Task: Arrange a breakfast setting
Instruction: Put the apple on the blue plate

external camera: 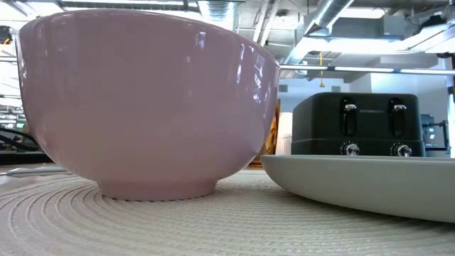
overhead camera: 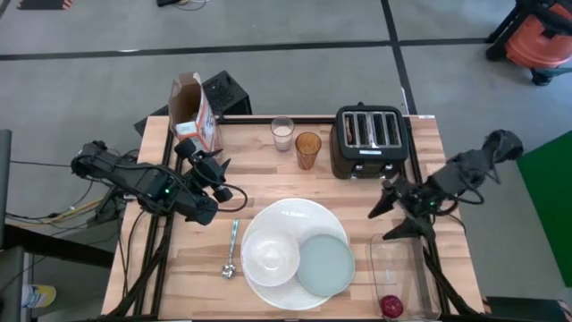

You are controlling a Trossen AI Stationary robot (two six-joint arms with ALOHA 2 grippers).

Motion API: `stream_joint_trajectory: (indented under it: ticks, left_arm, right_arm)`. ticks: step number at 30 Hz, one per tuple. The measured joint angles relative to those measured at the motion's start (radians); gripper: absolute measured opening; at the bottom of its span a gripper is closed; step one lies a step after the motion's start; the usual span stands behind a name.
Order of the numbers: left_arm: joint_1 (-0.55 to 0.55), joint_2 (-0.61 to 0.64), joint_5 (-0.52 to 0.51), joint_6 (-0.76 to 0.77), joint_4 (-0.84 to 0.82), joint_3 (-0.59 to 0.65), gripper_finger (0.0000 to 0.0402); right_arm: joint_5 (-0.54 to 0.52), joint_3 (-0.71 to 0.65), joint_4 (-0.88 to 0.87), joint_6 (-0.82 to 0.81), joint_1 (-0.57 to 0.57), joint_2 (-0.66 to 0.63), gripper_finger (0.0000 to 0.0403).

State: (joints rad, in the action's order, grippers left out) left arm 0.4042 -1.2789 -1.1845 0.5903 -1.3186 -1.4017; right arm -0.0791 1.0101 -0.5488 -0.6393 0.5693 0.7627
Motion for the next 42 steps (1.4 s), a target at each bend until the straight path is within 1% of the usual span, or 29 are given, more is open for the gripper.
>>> stream_joint_trajectory:
  ticks: [2, 3, 6, 8, 13, 17, 20, 25, 32, 37, 42]
  left_arm:
    - [0.0, 0.0, 0.0, 0.0, 0.0, 0.0, 0.0139]
    - [0.0, 0.0, 0.0, 0.0, 0.0, 0.0, 0.0139]
    - [0.0, 0.0, 0.0, 0.0, 0.0, 0.0, 0.0139]
    - [0.0, 0.0, 0.0, 0.0, 0.0, 0.0, 0.0139]
    - [0.0, 0.0, 0.0, 0.001, 0.0, 0.0, 0.0139]
    - [0.0, 0.0, 0.0, 0.014, 0.0, 0.0, 0.0139]
    - [0.0, 0.0, 0.0, 0.021, 0.0, 0.0, 0.0139]
    - [0.0, 0.0, 0.0, 0.02, 0.0, 0.0, 0.0139]
    - [0.0, 0.0, 0.001, 0.018, 0.0, 0.0, 0.0139]
    - [0.0, 0.0, 0.0, 0.014, -0.001, 0.0, 0.0139]
    - [0.0, 0.0, 0.0, 0.014, -0.001, 0.0, 0.0139]
  right_arm:
    - [-0.075, 0.064, -0.141, -0.011, 0.049, 0.014, 0.0378]
    - [-0.096, 0.093, -0.203, -0.027, 0.067, 0.021, 0.0378]
    - [-0.105, 0.167, -0.369, -0.132, 0.108, 0.047, 0.0378]
    - [-0.105, 0.192, -0.446, -0.23, 0.132, 0.065, 0.0378]
    - [-0.089, 0.204, -0.56, -0.501, 0.189, 0.119, 0.0378]
    - [-0.074, 0.204, -0.628, -0.708, 0.24, 0.192, 0.0378]
    - [-0.044, 0.204, -0.676, -0.866, 0.28, 0.256, 0.0378]
    - [0.023, 0.204, -0.714, -1.085, 0.334, 0.377, 0.0378]
    - [0.144, 0.204, -0.701, -1.287, 0.361, 0.52, 0.0378]
    - [0.253, 0.204, -0.612, -1.302, 0.361, 0.597, 0.0378]
    - [0.273, 0.204, -0.471, -1.301, 0.366, 0.652, 0.0378]
